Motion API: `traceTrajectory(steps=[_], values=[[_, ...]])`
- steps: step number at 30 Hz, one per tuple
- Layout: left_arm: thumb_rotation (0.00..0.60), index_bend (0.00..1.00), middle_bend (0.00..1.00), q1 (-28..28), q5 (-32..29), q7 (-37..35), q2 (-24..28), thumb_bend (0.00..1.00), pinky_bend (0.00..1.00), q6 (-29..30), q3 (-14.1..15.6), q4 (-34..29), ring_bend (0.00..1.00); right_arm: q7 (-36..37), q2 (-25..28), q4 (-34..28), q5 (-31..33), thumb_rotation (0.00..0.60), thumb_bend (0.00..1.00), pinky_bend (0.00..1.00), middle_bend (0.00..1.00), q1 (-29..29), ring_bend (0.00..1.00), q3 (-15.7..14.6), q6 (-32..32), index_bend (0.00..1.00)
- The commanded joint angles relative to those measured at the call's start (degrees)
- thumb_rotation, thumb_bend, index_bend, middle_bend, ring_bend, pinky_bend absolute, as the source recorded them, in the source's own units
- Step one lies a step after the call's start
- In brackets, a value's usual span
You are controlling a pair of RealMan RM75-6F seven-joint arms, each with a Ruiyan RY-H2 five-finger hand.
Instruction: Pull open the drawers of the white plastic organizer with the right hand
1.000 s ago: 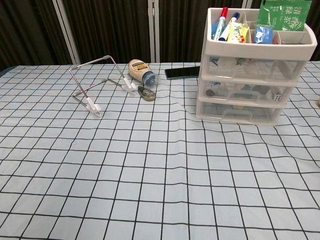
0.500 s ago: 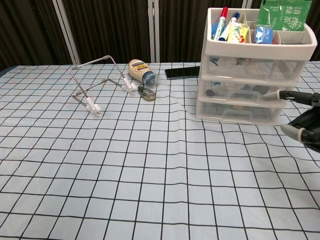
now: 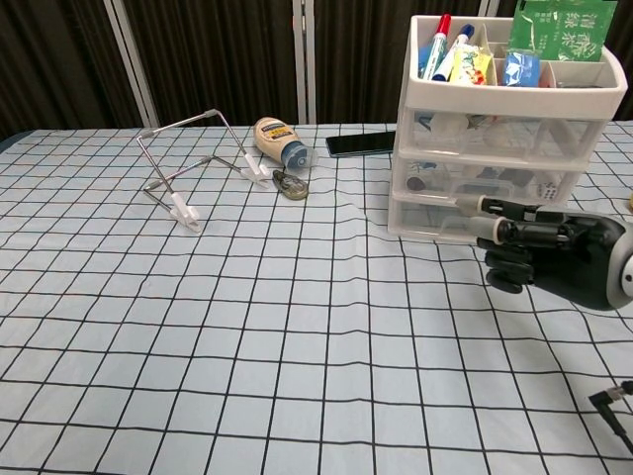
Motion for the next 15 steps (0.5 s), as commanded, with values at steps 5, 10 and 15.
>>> traceTrajectory(steps=[5,10,15], values=[[0.6,0.0,0.0,0.04,-0.18,-0.34,0.11,0.02,0.0,-0.14,0.0,0.06,0.0,2.54,-4.08,4.34,-0.19,0.6,0.42,0.81,0.89,0.43,0.89,1.98,0.3,0.07],[0.6,0.0,0.0,0.04,-0.28,-0.58,0.21,0.02,0.0,-0.44,0.11,0.06,0.0,2.88,-5.7,6.07,0.95,0.6,0.42,0.81,0.88,0.81,0.89,2.66,-0.1,0.05],[0.6,0.0,0.0,-0.01,-0.3,-0.71,0.33,0.02,0.0,-0.77,0.23,0.03,0.0,2.83,-6.79,7.26,1.25,0.6,0.42,0.81,0.88,0.71,0.89,3.57,0.64,0.04]])
